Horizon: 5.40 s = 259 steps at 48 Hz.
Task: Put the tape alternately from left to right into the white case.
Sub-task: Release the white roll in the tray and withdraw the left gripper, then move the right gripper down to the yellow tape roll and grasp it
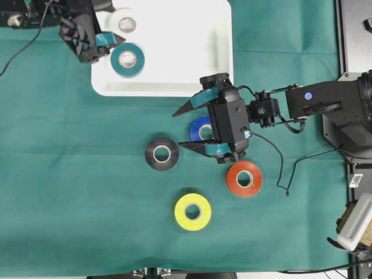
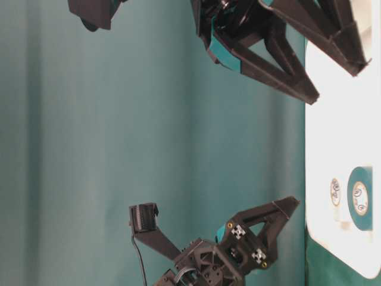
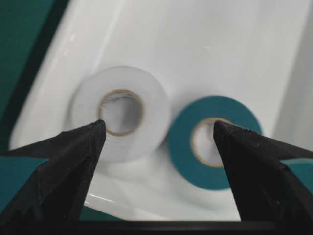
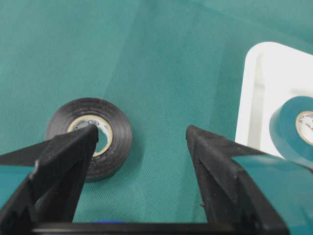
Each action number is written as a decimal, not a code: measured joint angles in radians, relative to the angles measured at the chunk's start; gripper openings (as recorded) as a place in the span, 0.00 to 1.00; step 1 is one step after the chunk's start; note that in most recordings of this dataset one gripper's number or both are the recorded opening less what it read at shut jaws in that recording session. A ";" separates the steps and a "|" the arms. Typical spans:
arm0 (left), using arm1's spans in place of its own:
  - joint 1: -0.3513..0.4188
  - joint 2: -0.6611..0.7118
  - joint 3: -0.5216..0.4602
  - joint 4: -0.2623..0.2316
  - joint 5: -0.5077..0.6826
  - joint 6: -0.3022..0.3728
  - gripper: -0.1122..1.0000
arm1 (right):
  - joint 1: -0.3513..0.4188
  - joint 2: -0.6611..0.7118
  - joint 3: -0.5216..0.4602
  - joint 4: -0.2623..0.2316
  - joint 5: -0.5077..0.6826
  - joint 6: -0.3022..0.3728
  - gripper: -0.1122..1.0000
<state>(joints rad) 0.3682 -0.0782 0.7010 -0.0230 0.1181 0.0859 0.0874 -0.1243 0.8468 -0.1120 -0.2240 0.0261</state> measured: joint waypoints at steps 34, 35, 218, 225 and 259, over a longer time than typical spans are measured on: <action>-0.305 -0.181 0.120 0.000 -0.003 -0.002 0.65 | 0.000 0.000 0.000 0.000 -0.002 0.000 0.77; -0.313 -0.181 0.123 0.000 -0.002 -0.002 0.65 | 0.000 0.000 0.000 0.000 -0.002 0.000 0.77; -0.486 -0.184 0.155 -0.003 -0.034 -0.034 0.64 | 0.311 0.278 -0.198 -0.002 0.310 0.209 0.77; -0.486 -0.186 0.155 -0.002 -0.034 -0.034 0.64 | 0.311 0.284 -0.207 -0.002 0.328 0.212 0.77; -0.486 -0.186 0.155 -0.003 -0.032 -0.034 0.64 | 0.314 0.288 -0.215 -0.009 0.331 0.209 0.28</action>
<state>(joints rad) -0.1181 -0.2638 0.8560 -0.0261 0.0859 0.0522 0.4019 0.1641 0.6320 -0.1212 0.1074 0.2347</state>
